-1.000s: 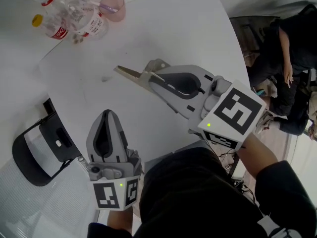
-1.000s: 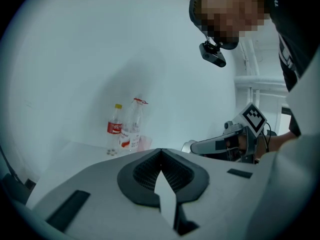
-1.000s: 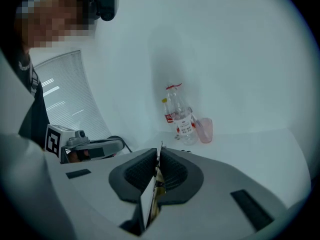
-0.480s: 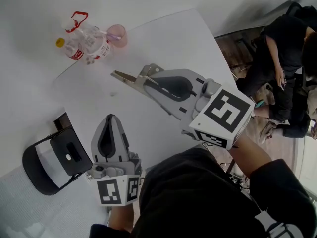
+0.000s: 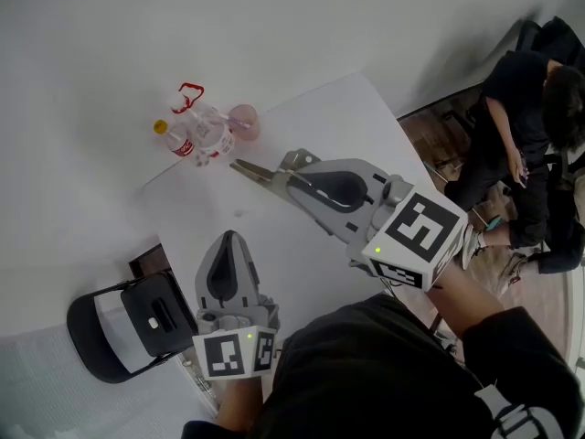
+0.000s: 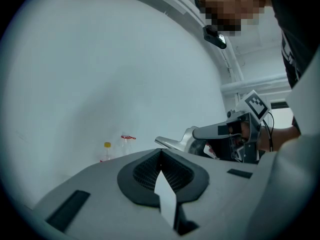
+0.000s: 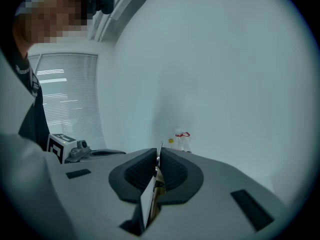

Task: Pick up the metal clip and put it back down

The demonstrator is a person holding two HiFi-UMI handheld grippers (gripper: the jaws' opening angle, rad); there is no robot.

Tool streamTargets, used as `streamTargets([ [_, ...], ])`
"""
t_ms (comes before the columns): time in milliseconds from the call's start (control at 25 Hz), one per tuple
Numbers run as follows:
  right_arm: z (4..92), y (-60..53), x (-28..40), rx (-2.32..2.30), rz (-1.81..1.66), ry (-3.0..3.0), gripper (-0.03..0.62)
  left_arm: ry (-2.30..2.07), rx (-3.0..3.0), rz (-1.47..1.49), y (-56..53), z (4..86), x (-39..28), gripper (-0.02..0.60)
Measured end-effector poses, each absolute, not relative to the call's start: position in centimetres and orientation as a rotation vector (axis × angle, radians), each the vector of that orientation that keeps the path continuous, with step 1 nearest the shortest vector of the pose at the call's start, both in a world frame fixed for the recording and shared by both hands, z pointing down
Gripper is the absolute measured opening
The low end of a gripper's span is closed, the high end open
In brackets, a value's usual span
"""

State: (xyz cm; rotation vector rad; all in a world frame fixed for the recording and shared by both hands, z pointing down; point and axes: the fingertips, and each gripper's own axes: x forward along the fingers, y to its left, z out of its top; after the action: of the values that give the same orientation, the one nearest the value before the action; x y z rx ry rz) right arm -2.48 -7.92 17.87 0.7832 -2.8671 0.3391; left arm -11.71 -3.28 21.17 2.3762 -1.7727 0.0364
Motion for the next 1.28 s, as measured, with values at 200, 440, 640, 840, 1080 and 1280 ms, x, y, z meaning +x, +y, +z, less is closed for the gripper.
streamTargets([
  [200,16.4,-7.1,-2.1,0.818,0.307,-2.878,0.034,-1.816,2.382,0.017,-3.2,20.0,-13.2,0.014],
  [440,15.0,-6.9,-1.9,0.855,0.272,-2.906,0.033,-1.864,2.382,-0.002,-3.3,19.0,-15.1,0.014],
  [640,14.3,-6.7,-1.6,0.887,0.276,-2.925,0.034,-1.868,2.375,-0.003,-3.3,18.9,-16.1,0.012],
  [840,14.0,-6.6,-1.3,0.889,0.276,-2.938,0.034,-1.884,2.376,0.073,-3.5,19.3,-16.0,0.012],
  [1080,13.5,-6.6,-0.6,0.893,0.268,-2.944,0.034,-1.891,2.420,0.007,-3.3,17.7,-14.9,0.012],
  [1280,13.1,-6.5,-0.2,0.895,0.253,-2.949,0.034,-1.882,2.406,0.008,-3.2,17.9,-14.8,0.012],
])
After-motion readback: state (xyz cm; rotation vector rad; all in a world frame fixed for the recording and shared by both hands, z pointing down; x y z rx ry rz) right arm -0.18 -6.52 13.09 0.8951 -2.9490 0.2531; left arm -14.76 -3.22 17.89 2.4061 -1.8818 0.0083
